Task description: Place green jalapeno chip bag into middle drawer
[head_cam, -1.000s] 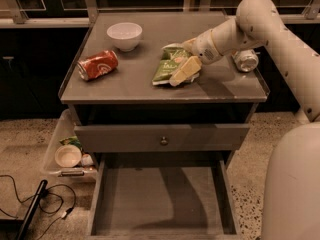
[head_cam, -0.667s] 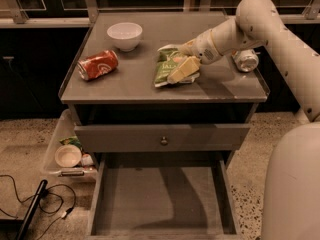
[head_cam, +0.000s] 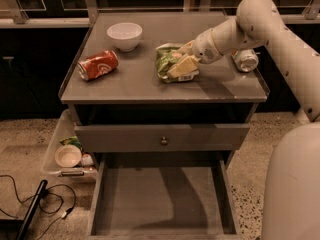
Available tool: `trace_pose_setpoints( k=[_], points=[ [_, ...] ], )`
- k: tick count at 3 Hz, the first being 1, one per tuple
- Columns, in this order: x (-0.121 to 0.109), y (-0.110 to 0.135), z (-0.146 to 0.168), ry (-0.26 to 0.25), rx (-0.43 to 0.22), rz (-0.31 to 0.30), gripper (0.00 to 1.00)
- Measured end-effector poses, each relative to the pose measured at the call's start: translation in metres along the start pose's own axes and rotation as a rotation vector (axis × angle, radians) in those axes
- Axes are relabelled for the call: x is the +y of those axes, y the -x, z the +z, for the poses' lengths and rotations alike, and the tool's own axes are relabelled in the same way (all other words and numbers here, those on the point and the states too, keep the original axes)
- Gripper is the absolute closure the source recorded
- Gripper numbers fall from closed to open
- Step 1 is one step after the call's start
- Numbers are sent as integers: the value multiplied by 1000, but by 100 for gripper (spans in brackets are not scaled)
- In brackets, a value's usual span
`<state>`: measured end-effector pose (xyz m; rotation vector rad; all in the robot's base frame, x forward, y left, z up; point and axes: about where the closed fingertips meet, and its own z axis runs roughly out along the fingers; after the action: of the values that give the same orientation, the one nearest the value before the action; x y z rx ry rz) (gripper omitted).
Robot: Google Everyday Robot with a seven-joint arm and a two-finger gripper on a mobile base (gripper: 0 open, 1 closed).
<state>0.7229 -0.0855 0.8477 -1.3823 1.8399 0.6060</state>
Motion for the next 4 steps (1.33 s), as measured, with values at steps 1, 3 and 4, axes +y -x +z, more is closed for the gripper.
trace_pose_setpoints(
  k=[1, 3, 4],
  points=[
    [0, 0, 0, 0, 0, 0, 89],
    [0, 0, 0, 0, 0, 0, 100],
    [19, -8, -12, 13, -9, -14, 100]
  ],
)
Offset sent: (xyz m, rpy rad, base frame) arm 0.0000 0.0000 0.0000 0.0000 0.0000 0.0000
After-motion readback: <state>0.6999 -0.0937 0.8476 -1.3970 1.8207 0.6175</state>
